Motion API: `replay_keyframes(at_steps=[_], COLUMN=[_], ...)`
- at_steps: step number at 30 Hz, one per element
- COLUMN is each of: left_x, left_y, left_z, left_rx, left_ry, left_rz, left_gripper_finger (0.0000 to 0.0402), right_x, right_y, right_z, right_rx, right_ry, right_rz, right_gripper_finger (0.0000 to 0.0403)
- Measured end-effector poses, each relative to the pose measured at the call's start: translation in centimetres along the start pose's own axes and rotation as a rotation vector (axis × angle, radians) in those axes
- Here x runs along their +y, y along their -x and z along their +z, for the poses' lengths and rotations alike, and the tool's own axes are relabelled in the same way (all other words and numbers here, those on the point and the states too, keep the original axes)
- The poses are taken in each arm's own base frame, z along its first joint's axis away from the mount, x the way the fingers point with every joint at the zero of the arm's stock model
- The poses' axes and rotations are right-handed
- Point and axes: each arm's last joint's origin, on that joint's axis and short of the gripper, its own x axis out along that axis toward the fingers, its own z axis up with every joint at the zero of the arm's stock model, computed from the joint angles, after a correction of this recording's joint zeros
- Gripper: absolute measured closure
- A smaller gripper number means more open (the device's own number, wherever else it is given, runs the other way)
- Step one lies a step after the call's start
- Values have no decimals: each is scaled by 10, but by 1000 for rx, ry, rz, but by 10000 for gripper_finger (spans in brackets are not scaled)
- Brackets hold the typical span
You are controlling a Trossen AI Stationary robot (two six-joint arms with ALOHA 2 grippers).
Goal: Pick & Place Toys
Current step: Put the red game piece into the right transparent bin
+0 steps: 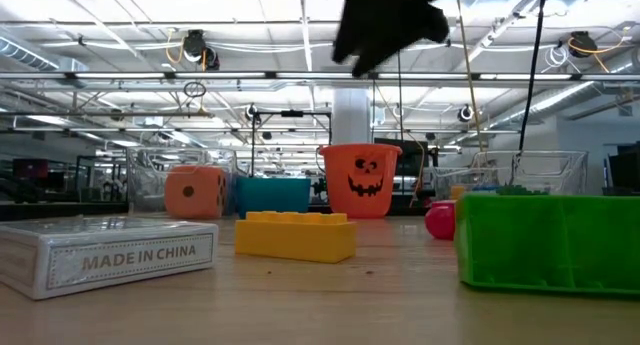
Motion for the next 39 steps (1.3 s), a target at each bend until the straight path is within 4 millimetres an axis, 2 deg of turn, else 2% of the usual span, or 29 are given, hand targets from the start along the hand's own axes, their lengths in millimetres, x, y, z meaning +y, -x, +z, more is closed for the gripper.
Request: replay_keyframes(at_steps=[4, 7, 13, 18, 26, 32, 39], left_x=[-2, -2, -2, -2, -2, -2, -2], left_y=[-1, -2, -2, -2, -2, -2, -2], left_z=[0, -1, -1, -1, -1, -1, -1], left_rx=[3, 6, 5, 5, 5, 5, 4], left_ry=[-2, 10, 12, 12, 12, 5, 5], left_rz=[-9, -7, -8, -7, -7, -6, -6], left_gripper_finger=[167, 167, 167, 167, 167, 167, 167], right_x=[-13, -22, -41, -51, -53, -57, -58], right_y=[-5, -18, -40, -44, -48, -51, -52], right_z=[-10, -29, -67, -84, -108, -116, -118], right_rx=[82, 151, 317, 342, 377, 377, 377], right_ry=[-3, -21, -129, -193, -228, -257, -250], right_rz=[-94, -125, -169, -220, -228, -237, -241], right_gripper_finger=[202, 166, 128, 122, 122, 123, 166])
